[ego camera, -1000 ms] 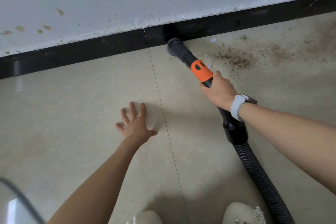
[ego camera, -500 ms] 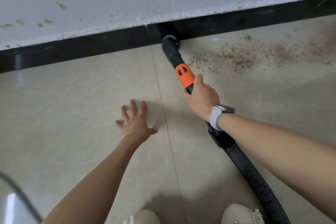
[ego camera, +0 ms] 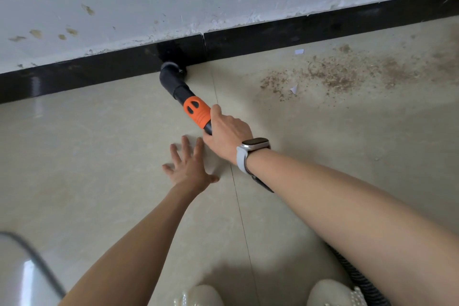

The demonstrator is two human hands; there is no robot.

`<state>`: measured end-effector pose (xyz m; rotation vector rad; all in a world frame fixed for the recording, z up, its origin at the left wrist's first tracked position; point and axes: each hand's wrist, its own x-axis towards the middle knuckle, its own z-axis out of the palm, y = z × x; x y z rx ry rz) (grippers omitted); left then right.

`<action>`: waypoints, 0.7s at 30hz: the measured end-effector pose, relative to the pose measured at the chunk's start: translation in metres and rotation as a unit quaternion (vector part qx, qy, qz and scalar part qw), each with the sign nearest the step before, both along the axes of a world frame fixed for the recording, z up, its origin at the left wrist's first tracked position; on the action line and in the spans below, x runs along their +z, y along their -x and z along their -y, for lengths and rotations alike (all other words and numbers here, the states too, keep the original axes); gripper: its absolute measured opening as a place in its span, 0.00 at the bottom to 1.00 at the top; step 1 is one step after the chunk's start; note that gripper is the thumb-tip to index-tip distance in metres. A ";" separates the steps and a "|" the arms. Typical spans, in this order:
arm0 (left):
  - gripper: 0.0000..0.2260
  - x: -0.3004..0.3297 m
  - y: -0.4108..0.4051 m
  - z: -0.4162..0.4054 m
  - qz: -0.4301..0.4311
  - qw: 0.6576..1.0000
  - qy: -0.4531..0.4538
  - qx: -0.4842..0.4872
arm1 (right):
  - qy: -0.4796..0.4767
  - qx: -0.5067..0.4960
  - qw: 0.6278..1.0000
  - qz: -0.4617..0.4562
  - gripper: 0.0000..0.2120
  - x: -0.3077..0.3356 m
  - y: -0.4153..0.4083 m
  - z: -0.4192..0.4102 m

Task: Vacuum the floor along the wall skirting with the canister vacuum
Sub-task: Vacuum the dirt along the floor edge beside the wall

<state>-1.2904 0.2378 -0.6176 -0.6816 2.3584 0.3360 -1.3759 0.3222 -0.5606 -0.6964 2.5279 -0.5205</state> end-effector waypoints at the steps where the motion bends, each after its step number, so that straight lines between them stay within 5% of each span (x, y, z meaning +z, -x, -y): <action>1: 0.47 0.000 0.000 0.000 -0.001 1.000 0.003 0.000 | 0.001 0.011 1.000 0.003 0.15 0.000 -0.003 0.003; 9: 0.47 -0.002 -0.009 0.005 -0.013 1.000 0.000 0.000 | 0.034 -0.006 0.998 0.059 0.16 -0.003 0.000 0.008; 21: 0.46 -0.002 -0.020 0.010 -0.056 0.998 0.004 -0.019 | -0.023 -0.074 0.997 -0.031 0.14 -0.001 0.023 -0.026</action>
